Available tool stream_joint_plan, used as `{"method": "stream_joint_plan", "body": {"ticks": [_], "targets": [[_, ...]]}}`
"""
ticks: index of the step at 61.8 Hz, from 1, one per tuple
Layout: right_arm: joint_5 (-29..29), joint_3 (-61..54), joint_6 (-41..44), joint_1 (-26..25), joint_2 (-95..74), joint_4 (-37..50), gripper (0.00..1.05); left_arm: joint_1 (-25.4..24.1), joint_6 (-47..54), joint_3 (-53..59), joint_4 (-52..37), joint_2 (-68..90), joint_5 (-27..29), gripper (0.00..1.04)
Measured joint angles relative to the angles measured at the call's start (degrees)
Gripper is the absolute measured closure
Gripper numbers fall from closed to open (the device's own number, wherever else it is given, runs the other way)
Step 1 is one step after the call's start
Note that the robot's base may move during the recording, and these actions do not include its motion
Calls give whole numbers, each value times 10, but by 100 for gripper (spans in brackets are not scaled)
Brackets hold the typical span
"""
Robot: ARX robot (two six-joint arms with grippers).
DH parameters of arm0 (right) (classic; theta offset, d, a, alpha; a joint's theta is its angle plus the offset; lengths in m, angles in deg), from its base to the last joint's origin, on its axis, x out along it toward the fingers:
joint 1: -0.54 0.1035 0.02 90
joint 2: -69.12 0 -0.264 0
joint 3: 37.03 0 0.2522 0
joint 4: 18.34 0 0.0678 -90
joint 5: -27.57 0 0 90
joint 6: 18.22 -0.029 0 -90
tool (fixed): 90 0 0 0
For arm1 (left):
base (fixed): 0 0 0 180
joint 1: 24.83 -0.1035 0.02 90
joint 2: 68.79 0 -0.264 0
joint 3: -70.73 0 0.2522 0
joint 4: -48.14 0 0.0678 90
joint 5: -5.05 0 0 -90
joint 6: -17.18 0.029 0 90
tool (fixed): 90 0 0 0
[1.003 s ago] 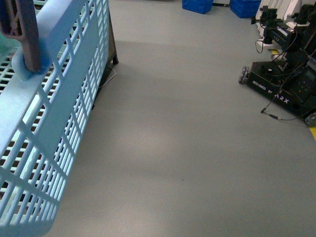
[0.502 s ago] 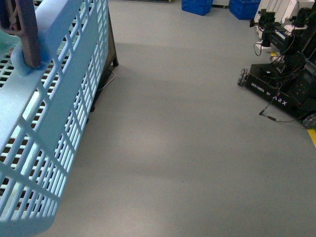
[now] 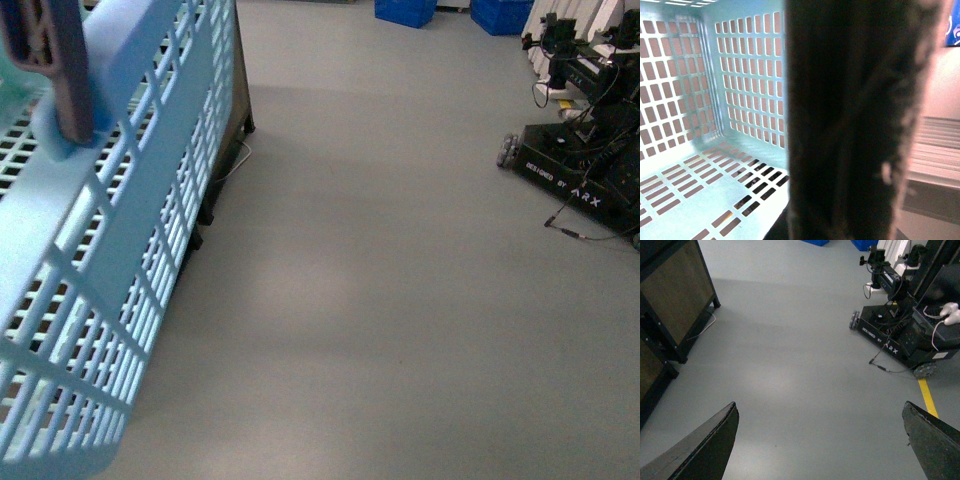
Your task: Pick mango and avocado into basket
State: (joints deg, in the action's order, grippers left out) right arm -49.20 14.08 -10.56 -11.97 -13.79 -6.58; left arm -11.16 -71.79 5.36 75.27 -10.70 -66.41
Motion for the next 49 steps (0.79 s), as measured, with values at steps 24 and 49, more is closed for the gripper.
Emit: {"method": "stream_joint_plan", "body": {"ticks": [24,49], "targets": [[2,-1,0,3,0,0,8,-3,4,0,2,0,8,99],[3,-1,0,3,-1,0,8,-2,3,0,2,1,6,99]]}}
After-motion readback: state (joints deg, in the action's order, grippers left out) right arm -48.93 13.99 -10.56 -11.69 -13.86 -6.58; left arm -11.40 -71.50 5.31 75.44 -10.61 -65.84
